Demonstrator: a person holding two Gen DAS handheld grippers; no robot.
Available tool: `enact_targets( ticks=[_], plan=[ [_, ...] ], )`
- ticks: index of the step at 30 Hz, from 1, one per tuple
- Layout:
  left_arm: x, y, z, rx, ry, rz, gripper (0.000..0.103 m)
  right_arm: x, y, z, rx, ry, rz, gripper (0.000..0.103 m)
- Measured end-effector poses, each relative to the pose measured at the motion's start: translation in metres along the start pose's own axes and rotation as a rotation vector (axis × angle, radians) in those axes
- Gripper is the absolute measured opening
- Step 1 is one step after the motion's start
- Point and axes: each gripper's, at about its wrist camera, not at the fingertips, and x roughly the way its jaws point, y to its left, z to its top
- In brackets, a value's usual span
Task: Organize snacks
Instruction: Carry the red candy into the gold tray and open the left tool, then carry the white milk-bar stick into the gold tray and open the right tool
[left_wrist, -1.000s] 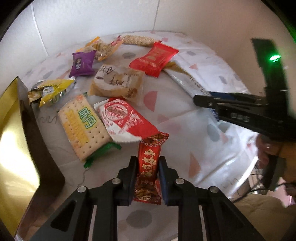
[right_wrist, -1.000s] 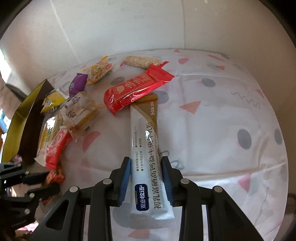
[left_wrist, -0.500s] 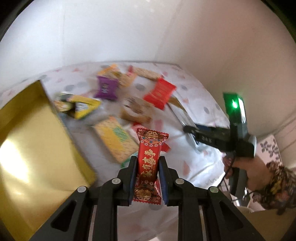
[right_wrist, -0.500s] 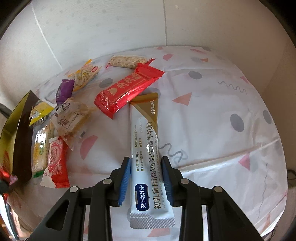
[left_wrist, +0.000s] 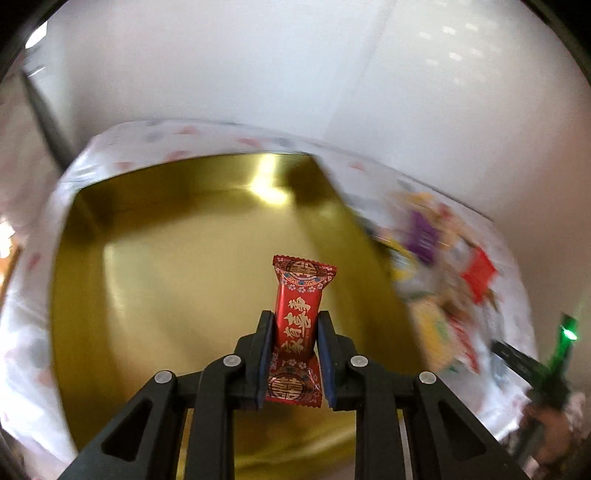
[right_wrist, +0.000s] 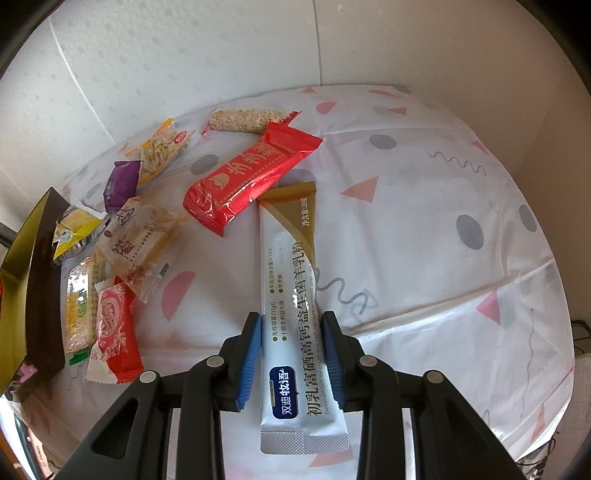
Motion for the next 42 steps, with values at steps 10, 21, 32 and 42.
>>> enact_targets(
  ticks=[10, 21, 32, 42],
  plan=[
    [0.031, 0.091, 0.021, -0.155, 0.022, 0.198, 0.023, 0.002, 0.012, 0.000, -0.037, 0.008, -0.054, 0.033],
    [0.053, 0.120, 0.034, -0.250, 0.044, 0.251, 0.023, -0.001, 0.015, -0.004, -0.027, 0.008, -0.084, 0.033],
    [0.053, 0.121, 0.035, -0.274, -0.003, 0.185, 0.040, 0.001, 0.014, -0.002, -0.013, 0.015, -0.088, 0.033],
    [0.024, 0.110, 0.007, -0.320, -0.047, 0.172, 0.052, 0.001, 0.015, -0.003, -0.001, 0.012, -0.087, 0.032]
  ],
)
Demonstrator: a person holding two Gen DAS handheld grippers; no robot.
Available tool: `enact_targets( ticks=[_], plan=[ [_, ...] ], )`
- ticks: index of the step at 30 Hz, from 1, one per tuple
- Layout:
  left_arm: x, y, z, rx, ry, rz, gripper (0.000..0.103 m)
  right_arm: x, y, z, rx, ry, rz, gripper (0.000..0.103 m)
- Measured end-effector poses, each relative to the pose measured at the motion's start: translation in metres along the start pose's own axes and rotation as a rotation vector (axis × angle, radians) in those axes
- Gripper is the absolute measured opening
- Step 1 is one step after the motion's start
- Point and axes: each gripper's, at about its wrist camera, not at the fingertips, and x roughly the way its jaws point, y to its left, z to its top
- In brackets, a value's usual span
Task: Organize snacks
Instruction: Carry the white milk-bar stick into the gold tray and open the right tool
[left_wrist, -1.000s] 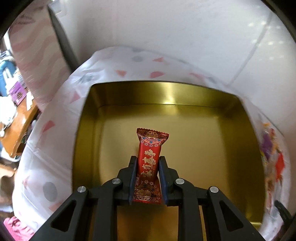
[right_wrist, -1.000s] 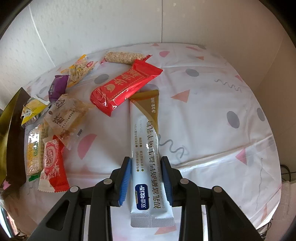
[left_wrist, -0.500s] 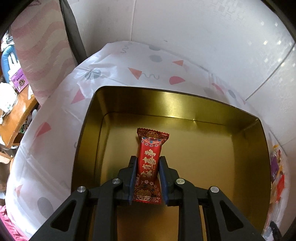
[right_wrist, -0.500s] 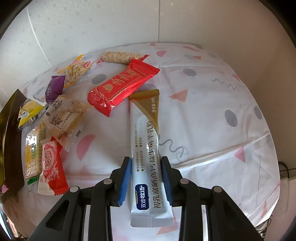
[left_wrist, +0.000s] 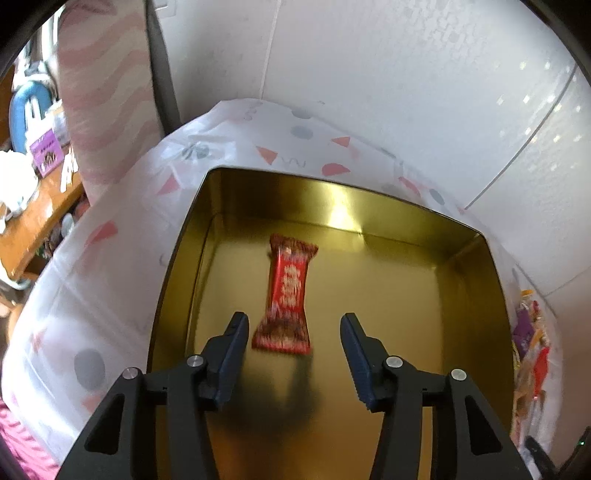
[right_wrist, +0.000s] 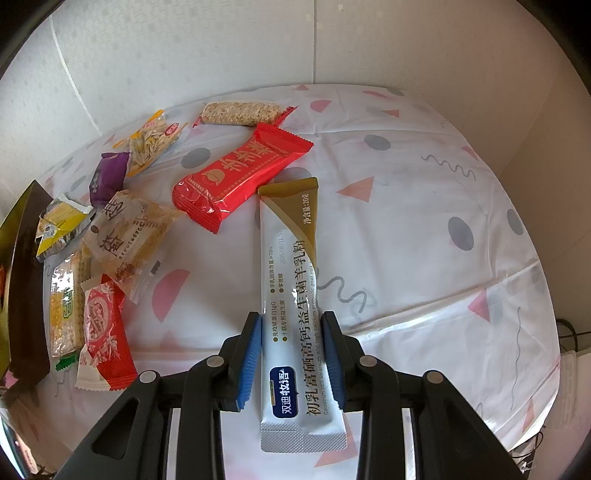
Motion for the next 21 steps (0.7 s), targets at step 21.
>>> enact_targets(
  ticks=[21],
  plan=[
    [-0.016, -0.029, -0.047, 0.118, 0.044, -0.013, 0.054, -0.038, 0.027, 0.003, 0.049, -0.049, 0.191, 0.025]
  ],
)
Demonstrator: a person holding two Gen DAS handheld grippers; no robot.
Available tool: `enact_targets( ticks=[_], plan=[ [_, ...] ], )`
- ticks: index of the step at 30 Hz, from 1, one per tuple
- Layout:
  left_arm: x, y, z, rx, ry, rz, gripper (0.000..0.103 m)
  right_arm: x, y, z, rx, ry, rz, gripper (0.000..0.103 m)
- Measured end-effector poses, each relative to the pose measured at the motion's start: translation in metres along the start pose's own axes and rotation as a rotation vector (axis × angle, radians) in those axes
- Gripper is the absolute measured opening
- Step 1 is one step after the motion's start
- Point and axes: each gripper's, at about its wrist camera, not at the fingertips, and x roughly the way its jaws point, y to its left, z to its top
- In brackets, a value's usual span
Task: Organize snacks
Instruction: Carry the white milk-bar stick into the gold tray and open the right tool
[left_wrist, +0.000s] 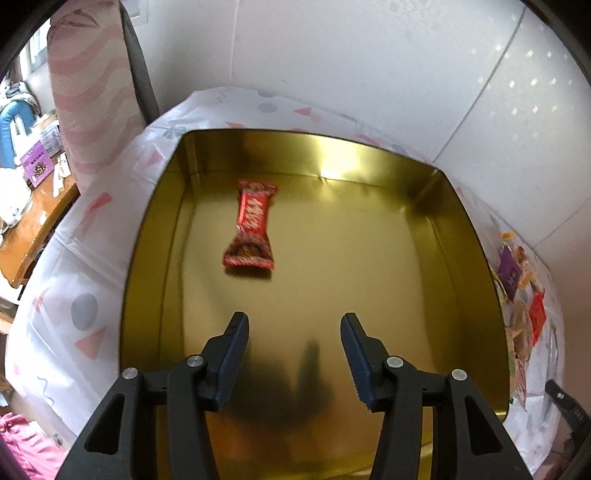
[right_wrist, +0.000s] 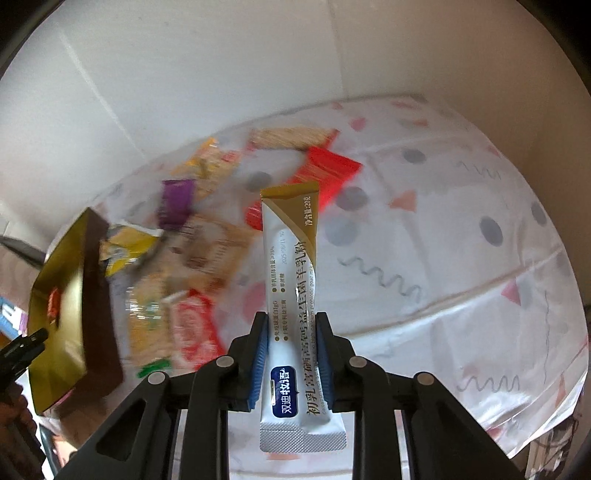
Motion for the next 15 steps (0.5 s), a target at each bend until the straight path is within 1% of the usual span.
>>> enact_targets(
  ticks=[2, 8, 10, 13, 15],
  plan=[
    [0.000, -0.004, -0.002, 0.008, 0.005, -0.004, 0.057, -0.007, 0.011, 0.002, -0.030, -0.016, 0.020, 0.025],
    [-0.007, -0.010, -0.008, 0.052, -0.001, -0.007, 0.058, -0.022, 0.067, 0.014, -0.182, -0.055, 0.098, 0.025],
    [-0.010, -0.011, -0.010, 0.065, -0.006, -0.003, 0.058, -0.024, 0.090, 0.019, -0.233, -0.061, 0.134, 0.025],
    [-0.015, -0.010, -0.012, 0.075, -0.018, 0.003, 0.064, -0.023, 0.127, 0.021, -0.315, -0.062, 0.187, 0.025],
    [-0.019, -0.007, -0.013, 0.081, -0.025, 0.001, 0.065, -0.019, 0.154, 0.021, -0.375, -0.051, 0.226, 0.025]
  ],
)
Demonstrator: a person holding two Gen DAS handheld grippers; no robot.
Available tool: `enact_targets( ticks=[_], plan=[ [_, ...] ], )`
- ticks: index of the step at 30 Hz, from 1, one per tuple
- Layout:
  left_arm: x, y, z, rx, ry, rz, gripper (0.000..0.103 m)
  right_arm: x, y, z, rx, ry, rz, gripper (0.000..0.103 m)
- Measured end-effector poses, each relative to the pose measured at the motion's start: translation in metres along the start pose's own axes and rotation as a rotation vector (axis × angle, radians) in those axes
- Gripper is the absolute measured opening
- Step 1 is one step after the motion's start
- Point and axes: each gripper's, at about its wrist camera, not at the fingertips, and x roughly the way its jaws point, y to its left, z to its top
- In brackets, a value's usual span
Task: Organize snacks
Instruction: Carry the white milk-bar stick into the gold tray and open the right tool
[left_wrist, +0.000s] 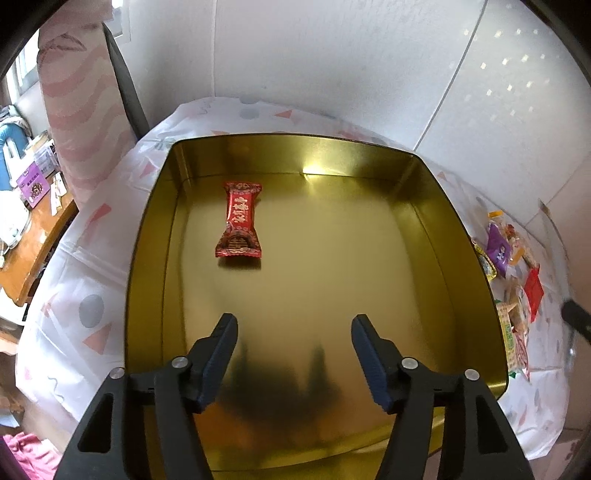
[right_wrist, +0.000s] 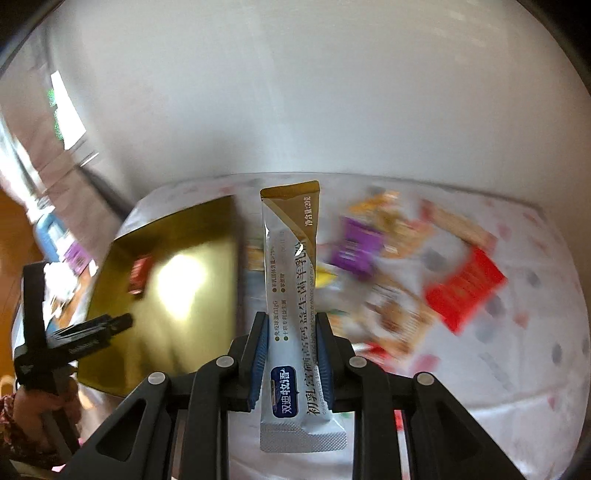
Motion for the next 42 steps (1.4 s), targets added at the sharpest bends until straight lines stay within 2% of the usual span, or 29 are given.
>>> enact_targets(
  ticks=[5, 9, 16, 20, 27, 32, 35, 42],
  plan=[
    [-0.010, 0.006, -0.004, 0.022, -0.019, 0.009, 0.069, 0.026, 0.046, 0.008, -0.089, 0.043, 0.070, 0.025],
    [-0.019, 0.015, -0.006, 0.021, -0.041, 0.026, 0.072, 0.063, 0.081, 0.012, -0.133, 0.115, 0.121, 0.025],
    [-0.034, 0.038, -0.012, -0.012, -0.056, 0.038, 0.074, 0.111, 0.129, 0.019, -0.176, 0.188, 0.152, 0.025],
    [-0.040, 0.048, -0.014, -0.024, -0.057, 0.033, 0.074, 0.137, 0.148, 0.025, -0.187, 0.217, 0.140, 0.025],
    [-0.042, 0.051, -0.018, 0.000, -0.053, 0.034, 0.074, 0.166, 0.149, 0.037, -0.043, 0.256, 0.113, 0.026],
    [-0.041, 0.051, -0.018, 0.013, -0.050, 0.043, 0.074, 0.180, 0.147, 0.041, 0.047, 0.259, 0.126, 0.034],
    [-0.039, 0.049, -0.016, 0.013, -0.048, 0.037, 0.074, 0.176, 0.147, 0.038, 0.016, 0.255, 0.142, 0.035],
    [-0.032, 0.026, -0.009, 0.051, -0.040, 0.008, 0.074, 0.150, 0.134, 0.027, -0.086, 0.211, 0.088, 0.035]
  ],
)
